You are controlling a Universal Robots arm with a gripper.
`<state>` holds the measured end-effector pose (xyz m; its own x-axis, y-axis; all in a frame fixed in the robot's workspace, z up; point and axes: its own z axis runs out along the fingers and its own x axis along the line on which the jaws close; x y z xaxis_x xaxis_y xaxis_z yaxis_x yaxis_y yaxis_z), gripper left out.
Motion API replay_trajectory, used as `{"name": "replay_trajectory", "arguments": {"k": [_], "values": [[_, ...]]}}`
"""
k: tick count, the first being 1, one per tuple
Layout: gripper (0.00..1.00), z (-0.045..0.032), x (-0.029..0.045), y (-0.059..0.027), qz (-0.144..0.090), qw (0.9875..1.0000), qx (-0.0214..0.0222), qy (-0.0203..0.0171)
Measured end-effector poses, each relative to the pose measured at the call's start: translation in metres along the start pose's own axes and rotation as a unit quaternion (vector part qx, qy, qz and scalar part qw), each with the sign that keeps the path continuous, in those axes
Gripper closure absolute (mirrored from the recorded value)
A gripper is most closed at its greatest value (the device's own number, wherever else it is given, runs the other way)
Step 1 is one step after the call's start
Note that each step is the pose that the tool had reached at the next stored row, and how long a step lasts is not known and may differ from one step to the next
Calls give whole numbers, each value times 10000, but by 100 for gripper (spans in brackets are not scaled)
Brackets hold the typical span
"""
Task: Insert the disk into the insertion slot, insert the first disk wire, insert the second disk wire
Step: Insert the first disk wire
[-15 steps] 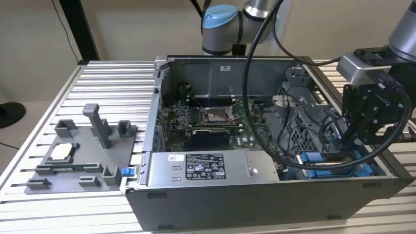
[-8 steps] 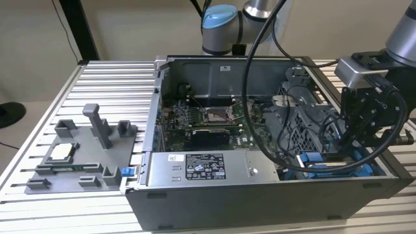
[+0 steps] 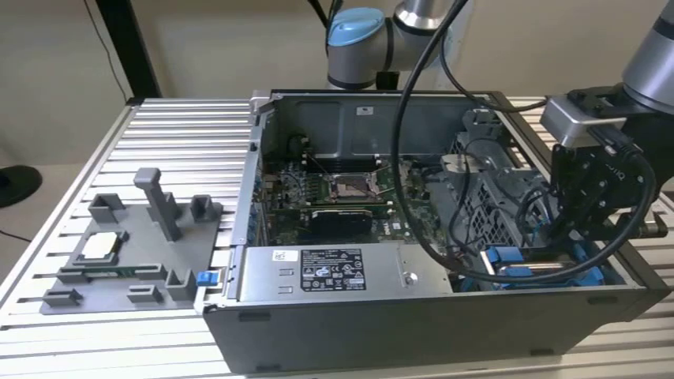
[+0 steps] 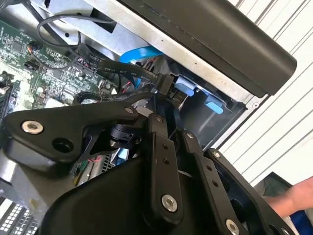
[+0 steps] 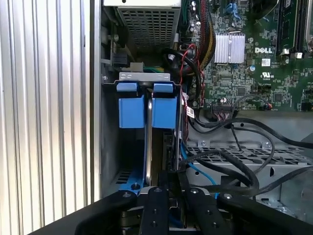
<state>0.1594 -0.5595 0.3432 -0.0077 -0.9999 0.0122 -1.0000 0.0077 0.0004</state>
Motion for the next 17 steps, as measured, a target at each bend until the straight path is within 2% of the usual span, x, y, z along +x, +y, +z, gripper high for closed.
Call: {"name": "replay_trajectory", "arguments": {"k": [10, 17], "values": [[100, 48, 0, 0, 7, 10000, 0, -9], [100, 137, -1, -1, 32, 10000, -1, -22]]}}
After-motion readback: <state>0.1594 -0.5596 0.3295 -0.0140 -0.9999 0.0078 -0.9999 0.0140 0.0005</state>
